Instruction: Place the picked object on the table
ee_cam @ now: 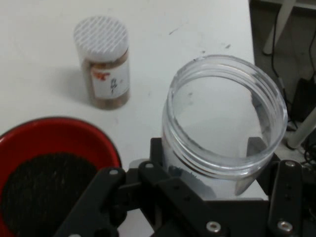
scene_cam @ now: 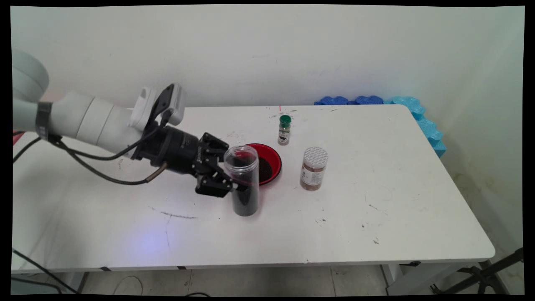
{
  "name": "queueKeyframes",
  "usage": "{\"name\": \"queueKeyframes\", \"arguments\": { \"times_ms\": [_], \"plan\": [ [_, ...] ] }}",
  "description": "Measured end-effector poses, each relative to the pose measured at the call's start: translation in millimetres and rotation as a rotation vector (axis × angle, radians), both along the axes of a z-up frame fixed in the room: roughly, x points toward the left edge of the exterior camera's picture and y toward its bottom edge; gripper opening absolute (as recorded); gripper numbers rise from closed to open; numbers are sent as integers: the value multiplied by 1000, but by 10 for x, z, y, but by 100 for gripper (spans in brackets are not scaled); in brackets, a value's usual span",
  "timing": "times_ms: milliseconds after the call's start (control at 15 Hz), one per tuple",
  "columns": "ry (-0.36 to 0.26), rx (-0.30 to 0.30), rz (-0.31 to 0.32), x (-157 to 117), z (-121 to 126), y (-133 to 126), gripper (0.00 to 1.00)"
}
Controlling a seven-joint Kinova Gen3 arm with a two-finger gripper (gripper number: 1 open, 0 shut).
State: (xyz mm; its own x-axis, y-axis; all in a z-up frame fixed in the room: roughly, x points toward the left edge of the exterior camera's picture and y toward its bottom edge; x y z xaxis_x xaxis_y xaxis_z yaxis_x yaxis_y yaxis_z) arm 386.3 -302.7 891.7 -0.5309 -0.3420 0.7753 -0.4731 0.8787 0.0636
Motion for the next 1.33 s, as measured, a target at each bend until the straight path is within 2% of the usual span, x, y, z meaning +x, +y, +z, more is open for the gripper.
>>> {"name": "queueKeyframes", "arguments": {
  "times_ms": [667,1333],
  "plan": [
    [1,13,46,260,-386,104,0],
    [10,18,69,325,-623,134,0]
  ]
}}
